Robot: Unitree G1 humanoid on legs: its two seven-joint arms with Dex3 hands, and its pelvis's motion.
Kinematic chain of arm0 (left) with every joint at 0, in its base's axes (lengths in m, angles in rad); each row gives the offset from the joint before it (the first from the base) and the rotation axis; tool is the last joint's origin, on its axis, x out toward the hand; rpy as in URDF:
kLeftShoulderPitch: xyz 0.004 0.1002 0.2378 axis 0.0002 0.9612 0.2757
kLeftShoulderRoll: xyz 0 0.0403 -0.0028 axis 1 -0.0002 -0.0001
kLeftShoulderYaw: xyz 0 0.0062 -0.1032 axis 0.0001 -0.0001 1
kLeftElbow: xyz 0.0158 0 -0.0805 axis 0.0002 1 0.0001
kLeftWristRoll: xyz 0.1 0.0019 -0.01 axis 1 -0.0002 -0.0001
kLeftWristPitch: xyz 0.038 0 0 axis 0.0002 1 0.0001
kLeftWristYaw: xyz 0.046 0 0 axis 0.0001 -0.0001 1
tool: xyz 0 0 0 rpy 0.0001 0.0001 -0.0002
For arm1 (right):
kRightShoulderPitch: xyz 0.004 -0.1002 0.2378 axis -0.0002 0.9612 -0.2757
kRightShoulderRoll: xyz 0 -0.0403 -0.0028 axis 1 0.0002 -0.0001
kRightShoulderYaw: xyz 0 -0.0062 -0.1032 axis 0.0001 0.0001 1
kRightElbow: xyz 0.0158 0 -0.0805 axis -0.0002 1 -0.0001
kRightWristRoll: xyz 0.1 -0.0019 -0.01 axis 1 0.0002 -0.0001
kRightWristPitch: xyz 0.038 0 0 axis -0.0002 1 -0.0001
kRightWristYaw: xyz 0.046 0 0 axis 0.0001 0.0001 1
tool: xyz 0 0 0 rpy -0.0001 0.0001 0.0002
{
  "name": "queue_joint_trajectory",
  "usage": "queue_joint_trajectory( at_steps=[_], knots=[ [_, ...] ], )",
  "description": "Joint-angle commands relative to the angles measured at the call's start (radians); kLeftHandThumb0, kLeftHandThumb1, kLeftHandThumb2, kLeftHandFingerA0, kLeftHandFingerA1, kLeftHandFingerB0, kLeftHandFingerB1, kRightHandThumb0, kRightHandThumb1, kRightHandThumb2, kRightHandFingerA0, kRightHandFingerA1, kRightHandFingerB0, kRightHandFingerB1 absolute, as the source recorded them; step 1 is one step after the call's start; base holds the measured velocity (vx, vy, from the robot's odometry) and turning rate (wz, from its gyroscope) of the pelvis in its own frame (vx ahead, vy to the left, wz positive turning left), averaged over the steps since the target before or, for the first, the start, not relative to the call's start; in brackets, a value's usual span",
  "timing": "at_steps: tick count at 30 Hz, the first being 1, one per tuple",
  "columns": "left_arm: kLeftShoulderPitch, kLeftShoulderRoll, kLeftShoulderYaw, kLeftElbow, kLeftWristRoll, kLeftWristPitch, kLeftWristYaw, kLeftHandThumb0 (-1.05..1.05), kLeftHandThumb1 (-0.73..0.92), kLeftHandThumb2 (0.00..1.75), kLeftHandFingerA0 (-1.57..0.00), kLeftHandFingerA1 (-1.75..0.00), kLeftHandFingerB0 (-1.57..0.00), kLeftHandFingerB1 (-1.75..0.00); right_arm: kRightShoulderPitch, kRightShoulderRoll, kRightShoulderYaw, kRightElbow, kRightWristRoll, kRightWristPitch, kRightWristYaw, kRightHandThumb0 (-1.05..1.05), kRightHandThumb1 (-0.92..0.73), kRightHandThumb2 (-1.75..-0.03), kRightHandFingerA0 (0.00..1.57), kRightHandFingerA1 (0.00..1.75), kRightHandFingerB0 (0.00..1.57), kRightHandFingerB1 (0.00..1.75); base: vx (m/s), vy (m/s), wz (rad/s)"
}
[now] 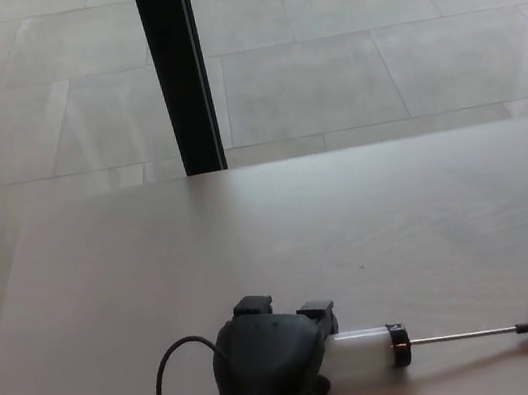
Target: The robot uses its left hand to lift the air pump kept on the middle of the desk and use the right hand to compress the handle
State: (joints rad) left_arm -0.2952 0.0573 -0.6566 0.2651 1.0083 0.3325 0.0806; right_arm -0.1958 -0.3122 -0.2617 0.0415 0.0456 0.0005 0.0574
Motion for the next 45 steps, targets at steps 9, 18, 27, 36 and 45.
queue_joint_trajectory(
  at_steps=[9,18,27,36,45],
  knots=[
    [0.154,0.033,0.169,0.014,-0.209,-0.197,0.107,-0.12,0.72,0.96,-0.67,-1.75,-0.58,-1.54,0.001,0.005,-0.022,0.015,0.049,0.041,0.015,-0.53,-0.78,-0.63,0.44,0.58,0.39,0.39,0.00,0.000,0.00],
    [0.150,0.004,0.266,-0.027,-0.278,-0.291,0.171,-0.13,0.61,1.13,-0.69,-1.75,-0.59,-1.59,-0.047,-0.037,-0.005,0.018,0.080,0.159,0.080,-0.74,-0.92,-0.70,0.28,0.53,0.24,0.33,0.00,0.000,0.00],
    [0.124,0.013,0.275,0.004,-0.280,-0.344,0.218,-0.09,0.56,1.23,-0.73,-1.75,-0.64,-1.62,-0.095,-0.005,0.057,0.022,0.048,0.240,0.063,-0.87,-0.90,-0.76,0.08,0.41,0.15,0.33,0.00,0.000,0.00],
    [0.141,-0.005,0.299,0.006,-0.325,-0.373,0.259,-0.06,0.56,1.24,-0.75,-1.75,-0.67,-1.60,-0.100,0.082,0.098,-0.021,0.052,0.342,0.019,-0.78,-0.92,-0.78,0.05,0.39,0.14,0.33,0.00,0.000,0.00],
    [0.068,0.010,0.353,0.006,-0.340,-0.352,0.238,-0.02,0.62,1.13,-0.72,-1.75,-0.62,-1.62,-0.089,0.117,0.147,-0.067,0.024,0.410,0.009,-0.83,-0.92,-0.85,0.01,0.36,0.11,0.30,0.00,0.000,0.00]
  ],
)
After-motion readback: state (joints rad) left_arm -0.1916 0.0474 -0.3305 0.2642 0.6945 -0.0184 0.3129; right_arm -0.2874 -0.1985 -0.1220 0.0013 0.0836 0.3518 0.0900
